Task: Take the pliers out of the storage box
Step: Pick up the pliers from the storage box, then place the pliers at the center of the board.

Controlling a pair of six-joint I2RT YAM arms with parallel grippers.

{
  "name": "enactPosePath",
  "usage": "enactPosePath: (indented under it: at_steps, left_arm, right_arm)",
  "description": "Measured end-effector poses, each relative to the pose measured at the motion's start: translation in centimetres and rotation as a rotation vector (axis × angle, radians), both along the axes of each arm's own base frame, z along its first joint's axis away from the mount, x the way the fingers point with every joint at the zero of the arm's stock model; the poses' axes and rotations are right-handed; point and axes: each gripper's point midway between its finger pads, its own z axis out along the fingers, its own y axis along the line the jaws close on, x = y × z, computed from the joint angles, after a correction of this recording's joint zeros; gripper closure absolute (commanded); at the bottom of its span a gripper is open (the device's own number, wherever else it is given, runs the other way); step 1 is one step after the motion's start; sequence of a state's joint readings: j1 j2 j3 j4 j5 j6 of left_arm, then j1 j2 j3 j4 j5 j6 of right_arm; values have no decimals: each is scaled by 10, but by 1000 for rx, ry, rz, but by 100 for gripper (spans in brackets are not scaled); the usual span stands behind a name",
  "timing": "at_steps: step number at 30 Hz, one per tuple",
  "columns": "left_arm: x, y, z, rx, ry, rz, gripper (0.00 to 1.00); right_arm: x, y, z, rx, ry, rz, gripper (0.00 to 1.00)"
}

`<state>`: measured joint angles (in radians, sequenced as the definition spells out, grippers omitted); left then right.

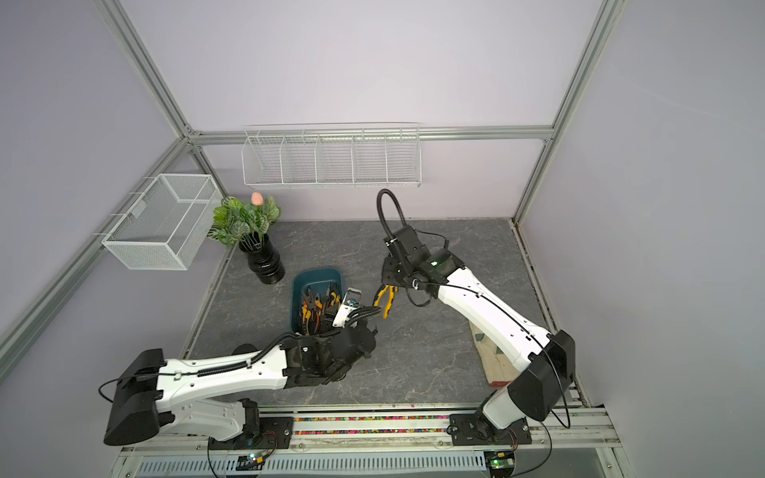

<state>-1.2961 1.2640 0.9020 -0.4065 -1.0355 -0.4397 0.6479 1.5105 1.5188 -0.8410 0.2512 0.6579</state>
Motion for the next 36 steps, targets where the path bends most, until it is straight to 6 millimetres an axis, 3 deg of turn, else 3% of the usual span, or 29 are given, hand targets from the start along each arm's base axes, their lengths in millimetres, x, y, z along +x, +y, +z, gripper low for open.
enactPosePath:
  at_steps: [2,5,9,15,20,23,32,36]
  left_arm:
    - [-3,13,11,-56,-2,11,38]
    - [-8,28,17,-105,-2,9,37]
    - [-11,35,10,-97,6,4,37]
    - [-12,31,-6,-59,39,6,37]
    - [-12,22,-26,-15,76,-5,37]
    - [-12,17,-35,2,99,-19,37]
    - [-11,4,-54,35,141,-46,37]
    - [-8,0,-62,33,167,-56,38]
  right_arm:
    - [13,-41,-1,-107,-16,-71,94]
    - [23,-82,-8,-237,-4,-121,93]
    - [42,-114,-20,-327,51,-137,93]
    - [106,-159,-62,-381,169,-121,93]
    - [155,-181,-110,-379,259,-64,93]
    - [173,-192,-130,-368,293,-41,94]
    - [214,-222,-133,-372,294,-34,93]
    - [228,-226,-145,-371,297,-33,93]
